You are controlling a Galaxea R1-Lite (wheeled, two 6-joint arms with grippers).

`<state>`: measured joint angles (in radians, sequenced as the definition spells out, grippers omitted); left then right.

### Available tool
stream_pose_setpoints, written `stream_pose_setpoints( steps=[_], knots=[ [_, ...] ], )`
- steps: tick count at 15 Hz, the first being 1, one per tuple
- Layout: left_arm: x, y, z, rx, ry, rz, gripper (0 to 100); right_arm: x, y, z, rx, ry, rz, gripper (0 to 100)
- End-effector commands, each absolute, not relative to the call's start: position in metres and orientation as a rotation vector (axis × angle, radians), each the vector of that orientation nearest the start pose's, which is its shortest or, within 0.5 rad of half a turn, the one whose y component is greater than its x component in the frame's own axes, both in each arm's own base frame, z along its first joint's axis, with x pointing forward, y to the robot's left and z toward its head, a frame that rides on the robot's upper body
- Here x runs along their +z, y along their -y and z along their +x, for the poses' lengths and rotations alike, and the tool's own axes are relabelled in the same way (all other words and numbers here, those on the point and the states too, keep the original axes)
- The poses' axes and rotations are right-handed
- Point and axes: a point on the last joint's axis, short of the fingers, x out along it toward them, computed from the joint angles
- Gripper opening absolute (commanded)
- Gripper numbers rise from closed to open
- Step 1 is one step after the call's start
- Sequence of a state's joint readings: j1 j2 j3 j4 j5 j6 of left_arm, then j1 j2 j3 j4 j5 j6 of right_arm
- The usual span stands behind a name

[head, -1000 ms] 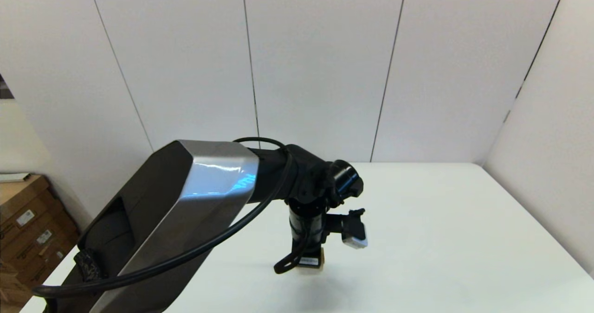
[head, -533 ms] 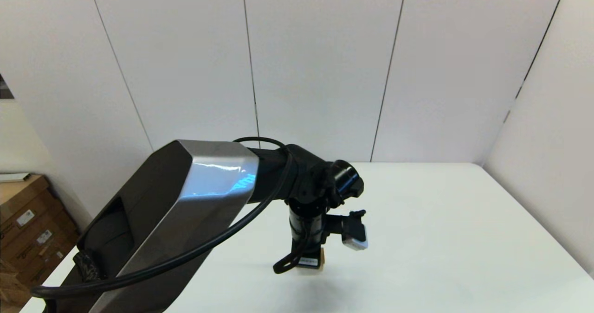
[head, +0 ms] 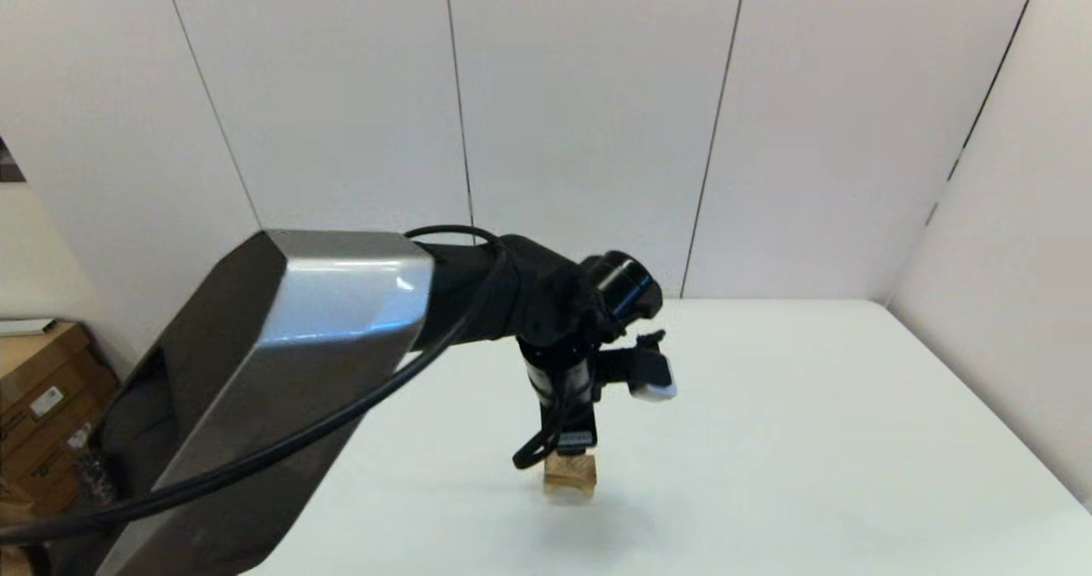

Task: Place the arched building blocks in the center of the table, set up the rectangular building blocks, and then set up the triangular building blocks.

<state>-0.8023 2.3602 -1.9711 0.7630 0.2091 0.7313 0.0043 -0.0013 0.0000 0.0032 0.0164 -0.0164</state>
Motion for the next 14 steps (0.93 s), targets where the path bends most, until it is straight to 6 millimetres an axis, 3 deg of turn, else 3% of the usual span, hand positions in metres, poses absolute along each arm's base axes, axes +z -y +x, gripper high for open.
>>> stream_pose_setpoints(
  steps=[1,4,6,7,9,10,14],
  knots=[
    [0.234,0.236,0.324,-0.551,-0.644,1.033,100,0.075,0.0,-0.023,0.022,-0.003,-0.017,100],
    [0.303,0.152,0.299,-0.348,-0.599,0.857,100,0.075,0.0,-0.023,0.022,-0.003,-0.017,100],
    [0.33,0.095,0.26,-0.205,-0.598,0.728,100,0.075,0.0,-0.023,0.022,-0.003,-0.017,100],
    [0.339,0.062,0.227,-0.11,-0.597,0.648,100,0.075,0.0,-0.023,0.022,-0.003,-0.017,100],
    [0.341,0.02,0.168,0.055,-0.586,0.51,100,0.075,0.0,-0.023,0.022,-0.003,-0.017,100],
    [0.338,0.009,0.139,0.115,-0.572,0.447,100,0.075,0.0,-0.023,0.022,-0.003,-0.017,100],
    [0.305,-0.006,0.03,0.225,-0.446,0.282,100,0.075,0.0,-0.023,0.022,-0.003,-0.017,100]
  ],
)
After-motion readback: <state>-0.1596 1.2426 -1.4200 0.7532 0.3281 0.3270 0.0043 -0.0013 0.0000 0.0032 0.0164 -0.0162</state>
